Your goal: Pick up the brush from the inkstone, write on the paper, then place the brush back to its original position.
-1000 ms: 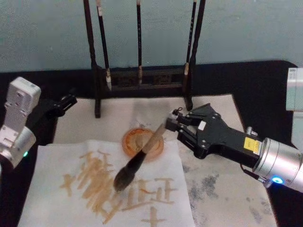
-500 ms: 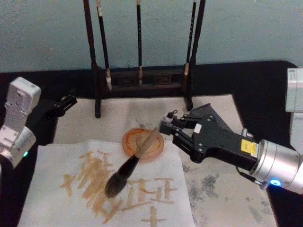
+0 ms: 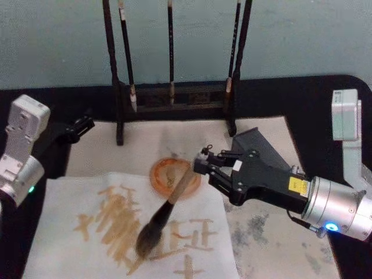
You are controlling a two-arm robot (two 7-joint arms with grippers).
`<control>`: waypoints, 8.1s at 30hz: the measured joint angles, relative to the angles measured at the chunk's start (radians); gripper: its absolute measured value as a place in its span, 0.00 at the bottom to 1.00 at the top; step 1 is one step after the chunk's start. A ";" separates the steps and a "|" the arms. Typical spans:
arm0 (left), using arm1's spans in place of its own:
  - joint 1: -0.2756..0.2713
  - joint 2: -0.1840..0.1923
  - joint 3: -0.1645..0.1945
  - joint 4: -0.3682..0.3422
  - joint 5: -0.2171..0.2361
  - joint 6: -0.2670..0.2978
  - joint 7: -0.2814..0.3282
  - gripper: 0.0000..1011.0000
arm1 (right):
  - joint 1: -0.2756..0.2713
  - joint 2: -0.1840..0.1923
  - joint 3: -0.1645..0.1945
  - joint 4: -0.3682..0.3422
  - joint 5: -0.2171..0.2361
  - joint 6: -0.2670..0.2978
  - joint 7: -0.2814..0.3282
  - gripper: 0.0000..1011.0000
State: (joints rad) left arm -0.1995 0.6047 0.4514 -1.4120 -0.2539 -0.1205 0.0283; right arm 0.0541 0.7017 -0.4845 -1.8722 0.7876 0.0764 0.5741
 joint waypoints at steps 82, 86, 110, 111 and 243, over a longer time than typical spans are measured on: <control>0.000 0.000 0.000 0.000 0.000 0.000 0.000 0.99 | 0.145 -0.076 0.041 0.243 0.205 0.026 0.037 0.17; 0.000 0.000 0.000 0.000 0.000 0.000 0.000 0.99 | 0.180 -0.089 0.044 0.285 0.241 0.042 0.039 0.17; 0.000 0.000 0.000 0.000 0.000 0.000 0.000 0.99 | 0.314 -0.167 0.028 0.579 0.343 0.088 -0.006 0.17; 0.000 0.000 0.000 0.000 0.000 0.000 0.000 0.99 | 0.313 -0.170 0.029 0.587 0.354 0.096 -0.010 0.17; 0.000 0.000 0.000 0.000 0.000 0.000 0.000 0.99 | 0.296 -0.122 -0.023 0.616 0.590 0.184 -0.277 0.20</control>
State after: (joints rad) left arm -0.1995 0.6047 0.4514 -1.4120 -0.2539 -0.1205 0.0283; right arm 0.3497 0.5801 -0.5079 -1.2559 1.3775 0.2608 0.2972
